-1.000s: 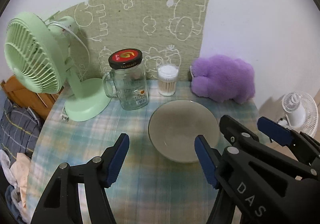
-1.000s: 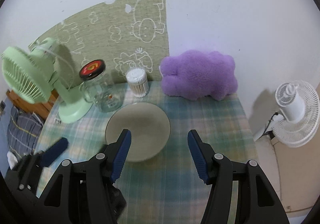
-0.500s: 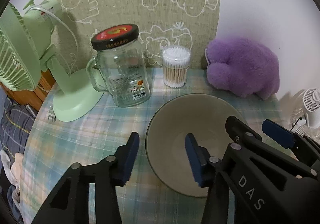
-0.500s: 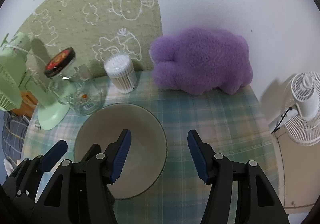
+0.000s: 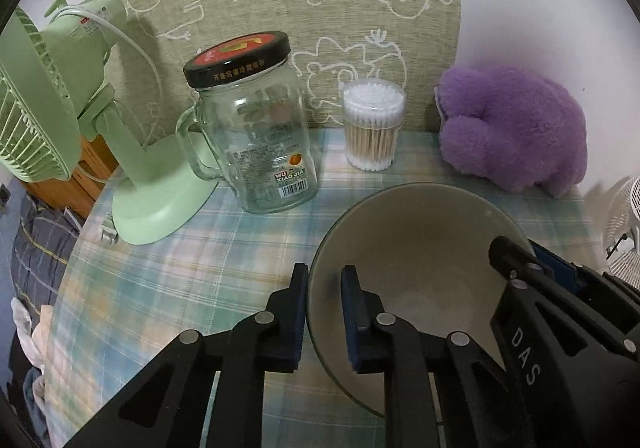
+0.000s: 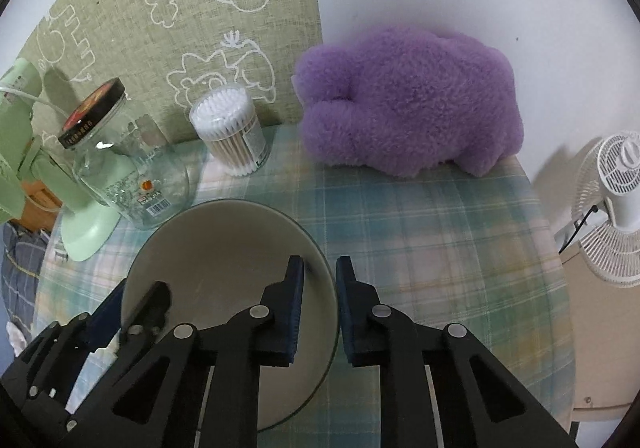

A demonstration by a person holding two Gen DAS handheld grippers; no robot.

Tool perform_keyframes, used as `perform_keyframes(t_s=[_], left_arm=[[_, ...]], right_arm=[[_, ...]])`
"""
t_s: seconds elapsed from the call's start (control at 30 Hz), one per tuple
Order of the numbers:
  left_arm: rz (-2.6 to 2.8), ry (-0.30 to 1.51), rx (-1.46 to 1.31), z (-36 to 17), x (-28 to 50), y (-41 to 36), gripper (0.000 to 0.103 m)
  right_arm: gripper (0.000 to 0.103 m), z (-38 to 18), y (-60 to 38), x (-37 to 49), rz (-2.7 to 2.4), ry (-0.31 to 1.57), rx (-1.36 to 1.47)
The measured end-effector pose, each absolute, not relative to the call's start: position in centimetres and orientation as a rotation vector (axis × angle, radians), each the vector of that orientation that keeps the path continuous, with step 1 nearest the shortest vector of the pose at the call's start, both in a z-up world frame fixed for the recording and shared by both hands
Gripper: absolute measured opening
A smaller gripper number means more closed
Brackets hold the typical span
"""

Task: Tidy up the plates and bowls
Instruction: 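Lift the grey bowl with both tools and carry it toward the plate stack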

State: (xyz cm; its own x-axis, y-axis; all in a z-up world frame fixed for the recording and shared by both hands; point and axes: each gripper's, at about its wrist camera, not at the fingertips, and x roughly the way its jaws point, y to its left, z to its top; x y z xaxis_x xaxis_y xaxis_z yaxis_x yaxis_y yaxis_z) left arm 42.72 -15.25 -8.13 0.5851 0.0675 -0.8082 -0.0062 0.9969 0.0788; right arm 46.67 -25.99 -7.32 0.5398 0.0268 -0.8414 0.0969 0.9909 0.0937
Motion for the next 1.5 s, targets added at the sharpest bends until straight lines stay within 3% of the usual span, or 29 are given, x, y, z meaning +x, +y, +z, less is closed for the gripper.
perform_keyframes(t_s=[0.8, 1.5], left_arm=[[0.055, 1.012, 0.067, -7.0, 38.4, -14.2, 0.012], [-0.003, 0.922, 0.064, -0.6, 30.0, -12.4, 0.012]], right_arm=[[0.018, -6.0, -26.1, 42.4, -0.032, 1.031, 0.139], [0.018, 0.6, -24.4, 33.8, -0.076, 0.98, 0.135]])
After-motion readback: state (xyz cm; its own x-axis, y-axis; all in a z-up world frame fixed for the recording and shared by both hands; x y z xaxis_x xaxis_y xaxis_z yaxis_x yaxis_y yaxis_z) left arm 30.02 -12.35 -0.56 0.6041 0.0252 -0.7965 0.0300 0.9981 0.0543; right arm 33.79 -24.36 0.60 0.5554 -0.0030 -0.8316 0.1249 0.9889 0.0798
